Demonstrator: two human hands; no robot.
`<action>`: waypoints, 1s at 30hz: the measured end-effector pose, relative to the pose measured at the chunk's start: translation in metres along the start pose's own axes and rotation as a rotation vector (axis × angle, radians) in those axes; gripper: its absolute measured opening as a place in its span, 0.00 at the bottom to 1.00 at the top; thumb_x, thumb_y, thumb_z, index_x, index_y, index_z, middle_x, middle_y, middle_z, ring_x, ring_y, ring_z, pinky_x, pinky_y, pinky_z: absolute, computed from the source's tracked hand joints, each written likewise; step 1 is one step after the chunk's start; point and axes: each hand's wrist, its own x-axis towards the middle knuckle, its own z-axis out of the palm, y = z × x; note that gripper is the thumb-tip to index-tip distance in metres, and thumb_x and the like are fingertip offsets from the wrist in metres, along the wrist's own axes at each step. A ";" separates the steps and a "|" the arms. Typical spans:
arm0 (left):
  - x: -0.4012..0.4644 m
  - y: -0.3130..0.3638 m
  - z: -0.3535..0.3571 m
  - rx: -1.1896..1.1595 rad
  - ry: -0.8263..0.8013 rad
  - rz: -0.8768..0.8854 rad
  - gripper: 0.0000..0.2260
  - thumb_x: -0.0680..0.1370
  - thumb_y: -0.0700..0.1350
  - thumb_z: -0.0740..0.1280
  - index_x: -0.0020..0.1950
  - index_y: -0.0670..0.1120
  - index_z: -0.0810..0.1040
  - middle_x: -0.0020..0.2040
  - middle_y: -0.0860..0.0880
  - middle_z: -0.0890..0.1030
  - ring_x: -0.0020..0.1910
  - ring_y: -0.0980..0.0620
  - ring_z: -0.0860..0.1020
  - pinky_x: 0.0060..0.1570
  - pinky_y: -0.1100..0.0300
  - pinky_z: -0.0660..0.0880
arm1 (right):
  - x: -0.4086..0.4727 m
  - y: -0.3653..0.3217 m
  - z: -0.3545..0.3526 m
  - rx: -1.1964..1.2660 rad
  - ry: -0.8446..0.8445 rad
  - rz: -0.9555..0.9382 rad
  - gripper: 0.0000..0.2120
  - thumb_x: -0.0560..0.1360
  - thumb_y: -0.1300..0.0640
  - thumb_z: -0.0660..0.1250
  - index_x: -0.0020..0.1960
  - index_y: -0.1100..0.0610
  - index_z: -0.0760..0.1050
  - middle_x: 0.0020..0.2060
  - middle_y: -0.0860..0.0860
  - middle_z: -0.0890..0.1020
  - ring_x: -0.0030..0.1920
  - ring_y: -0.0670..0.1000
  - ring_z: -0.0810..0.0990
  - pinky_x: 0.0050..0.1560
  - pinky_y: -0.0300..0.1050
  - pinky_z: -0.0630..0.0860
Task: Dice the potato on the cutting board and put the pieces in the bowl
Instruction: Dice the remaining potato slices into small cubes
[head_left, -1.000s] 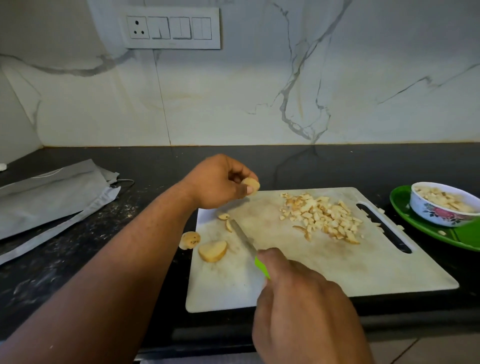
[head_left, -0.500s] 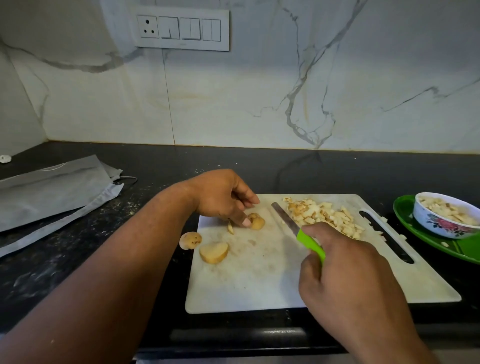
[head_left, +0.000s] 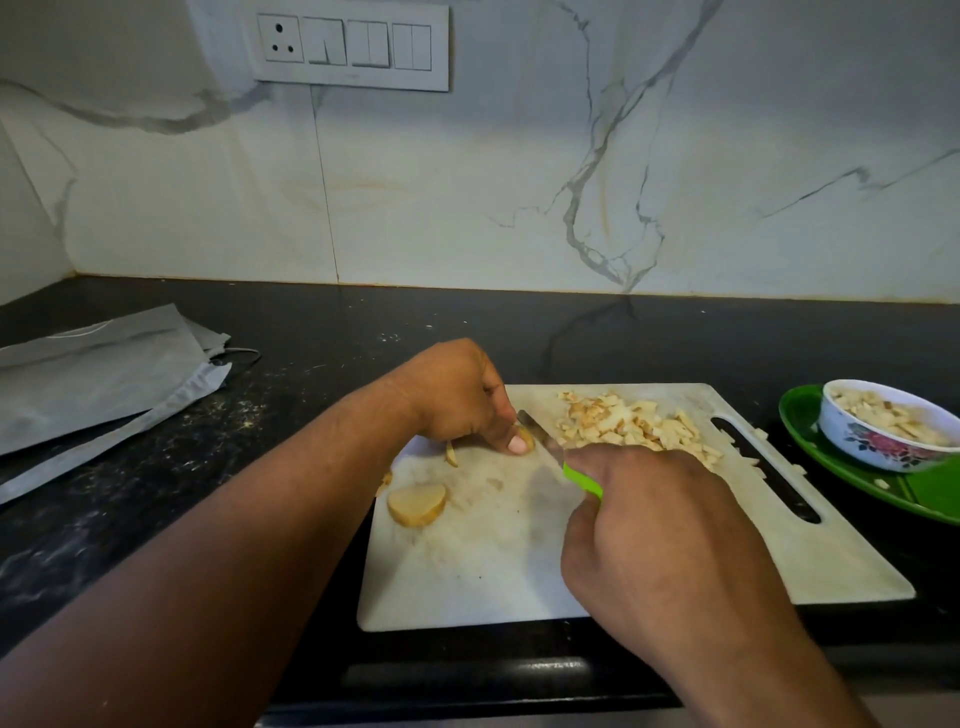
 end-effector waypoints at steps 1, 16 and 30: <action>0.000 0.001 0.000 -0.002 -0.002 -0.009 0.12 0.66 0.53 0.83 0.45 0.50 0.89 0.42 0.56 0.87 0.46 0.56 0.84 0.59 0.53 0.81 | -0.005 0.000 -0.005 -0.010 -0.014 -0.011 0.22 0.77 0.49 0.62 0.70 0.40 0.70 0.54 0.40 0.80 0.50 0.42 0.77 0.49 0.32 0.73; -0.003 0.000 -0.005 0.076 -0.011 0.030 0.08 0.71 0.51 0.81 0.49 0.53 0.90 0.43 0.59 0.87 0.46 0.58 0.83 0.52 0.62 0.78 | -0.003 -0.007 -0.002 -0.012 -0.037 -0.022 0.21 0.76 0.51 0.61 0.68 0.43 0.72 0.51 0.43 0.81 0.49 0.45 0.78 0.49 0.36 0.76; -0.006 0.003 -0.004 0.051 -0.023 -0.022 0.09 0.68 0.52 0.83 0.41 0.50 0.88 0.39 0.56 0.87 0.44 0.56 0.85 0.56 0.53 0.83 | -0.011 -0.010 -0.029 -0.031 -0.004 -0.013 0.21 0.76 0.48 0.60 0.68 0.40 0.71 0.49 0.40 0.80 0.44 0.43 0.75 0.48 0.33 0.73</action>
